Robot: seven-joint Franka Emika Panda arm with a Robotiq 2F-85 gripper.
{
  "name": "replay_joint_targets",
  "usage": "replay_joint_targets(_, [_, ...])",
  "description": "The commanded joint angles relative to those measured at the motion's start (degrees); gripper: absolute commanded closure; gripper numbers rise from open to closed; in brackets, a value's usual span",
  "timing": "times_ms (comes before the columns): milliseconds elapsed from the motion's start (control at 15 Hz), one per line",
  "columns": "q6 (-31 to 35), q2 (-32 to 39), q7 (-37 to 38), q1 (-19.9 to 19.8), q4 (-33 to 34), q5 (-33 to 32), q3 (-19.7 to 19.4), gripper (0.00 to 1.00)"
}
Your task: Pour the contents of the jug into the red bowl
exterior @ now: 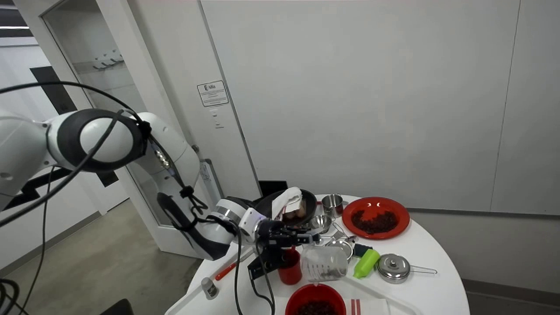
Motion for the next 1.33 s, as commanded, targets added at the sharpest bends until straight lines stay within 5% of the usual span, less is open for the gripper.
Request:
replay_joint_targets(0, [-5.35, 3.89, -2.32, -0.77, 4.03, -1.39, 0.99, 0.9])
replay_joint_targets(867, [-15.0, 10.91, -6.86, -0.59, 10.84, -1.51, 0.67, 0.9])
replay_joint_targets(1267, [-1.53, 5.97, -17.04, -5.22, 6.86, -0.68, 5.39, 0.9])
